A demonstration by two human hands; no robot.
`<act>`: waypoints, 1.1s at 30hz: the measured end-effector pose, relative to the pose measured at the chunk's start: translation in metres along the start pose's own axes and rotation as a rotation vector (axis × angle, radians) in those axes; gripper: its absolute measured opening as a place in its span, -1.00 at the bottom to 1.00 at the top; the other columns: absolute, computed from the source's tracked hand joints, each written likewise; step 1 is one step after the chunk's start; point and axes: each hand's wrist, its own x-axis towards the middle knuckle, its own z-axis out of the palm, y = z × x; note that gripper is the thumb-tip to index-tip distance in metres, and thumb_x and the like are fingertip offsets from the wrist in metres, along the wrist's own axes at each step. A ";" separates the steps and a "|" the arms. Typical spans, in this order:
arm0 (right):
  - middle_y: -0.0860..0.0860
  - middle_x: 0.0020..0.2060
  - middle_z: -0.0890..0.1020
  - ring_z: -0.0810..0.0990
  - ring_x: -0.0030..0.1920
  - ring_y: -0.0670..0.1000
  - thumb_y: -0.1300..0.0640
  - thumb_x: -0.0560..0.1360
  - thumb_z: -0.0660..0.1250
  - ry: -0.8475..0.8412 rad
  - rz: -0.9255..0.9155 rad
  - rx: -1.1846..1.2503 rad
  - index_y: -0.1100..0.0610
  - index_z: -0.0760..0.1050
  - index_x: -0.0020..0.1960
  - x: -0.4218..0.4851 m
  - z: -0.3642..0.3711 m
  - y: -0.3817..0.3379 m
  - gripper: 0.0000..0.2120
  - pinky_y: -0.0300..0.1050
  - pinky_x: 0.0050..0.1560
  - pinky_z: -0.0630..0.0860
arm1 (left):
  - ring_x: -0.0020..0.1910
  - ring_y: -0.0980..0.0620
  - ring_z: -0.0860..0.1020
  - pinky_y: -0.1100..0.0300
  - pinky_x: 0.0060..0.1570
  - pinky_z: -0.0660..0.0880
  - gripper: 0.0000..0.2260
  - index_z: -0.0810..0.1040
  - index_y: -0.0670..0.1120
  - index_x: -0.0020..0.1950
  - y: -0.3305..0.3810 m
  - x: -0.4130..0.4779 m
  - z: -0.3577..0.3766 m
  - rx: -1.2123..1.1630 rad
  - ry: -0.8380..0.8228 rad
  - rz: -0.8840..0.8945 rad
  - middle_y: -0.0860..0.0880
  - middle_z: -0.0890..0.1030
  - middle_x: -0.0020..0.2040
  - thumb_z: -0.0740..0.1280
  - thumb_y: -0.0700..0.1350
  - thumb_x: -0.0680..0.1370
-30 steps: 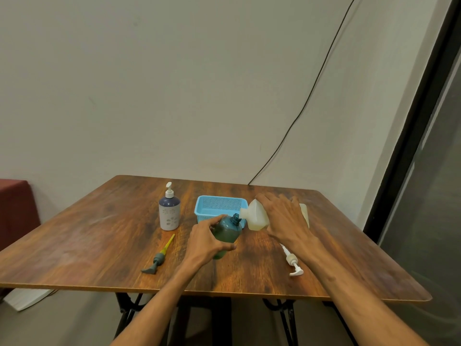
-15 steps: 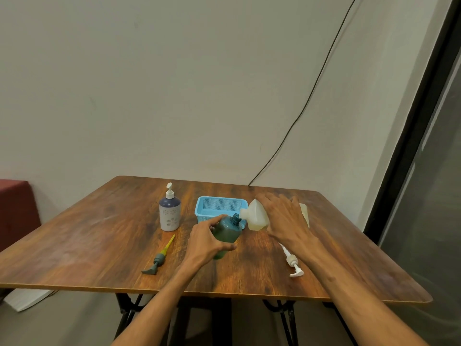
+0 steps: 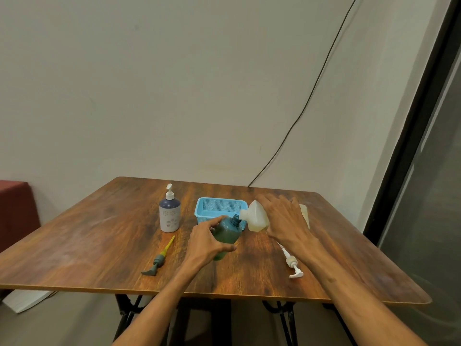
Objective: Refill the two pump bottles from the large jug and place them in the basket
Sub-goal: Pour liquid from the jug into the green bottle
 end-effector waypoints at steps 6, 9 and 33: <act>-0.02 0.27 0.52 0.47 0.25 0.09 -0.02 0.37 0.51 0.004 -0.002 -0.004 -0.03 0.33 0.38 0.001 0.002 0.001 -0.36 0.17 0.25 0.33 | 0.14 0.13 0.46 0.33 0.08 0.44 -0.22 0.42 -0.02 0.47 0.000 0.000 -0.001 -0.004 -0.014 0.001 -0.06 0.54 0.33 0.64 -0.09 0.30; -0.02 0.25 0.53 0.49 0.22 0.08 -0.01 0.37 0.51 0.014 -0.002 -0.008 -0.03 0.35 0.36 0.002 0.002 0.001 -0.38 0.16 0.24 0.34 | 0.13 0.13 0.47 0.41 0.03 0.43 -0.22 0.42 -0.01 0.47 -0.001 0.001 -0.001 0.001 -0.014 0.007 -0.06 0.55 0.33 0.65 -0.08 0.30; -0.02 0.13 0.57 0.53 0.08 0.07 -0.02 0.32 0.50 0.017 0.039 0.174 0.00 0.38 0.30 -0.004 0.010 -0.004 -0.39 0.09 0.08 0.44 | 0.12 0.17 0.44 0.49 -0.16 0.36 -0.23 0.45 -0.01 0.44 -0.012 0.001 0.009 -0.063 0.004 -0.017 -0.03 0.54 0.32 0.66 -0.06 0.27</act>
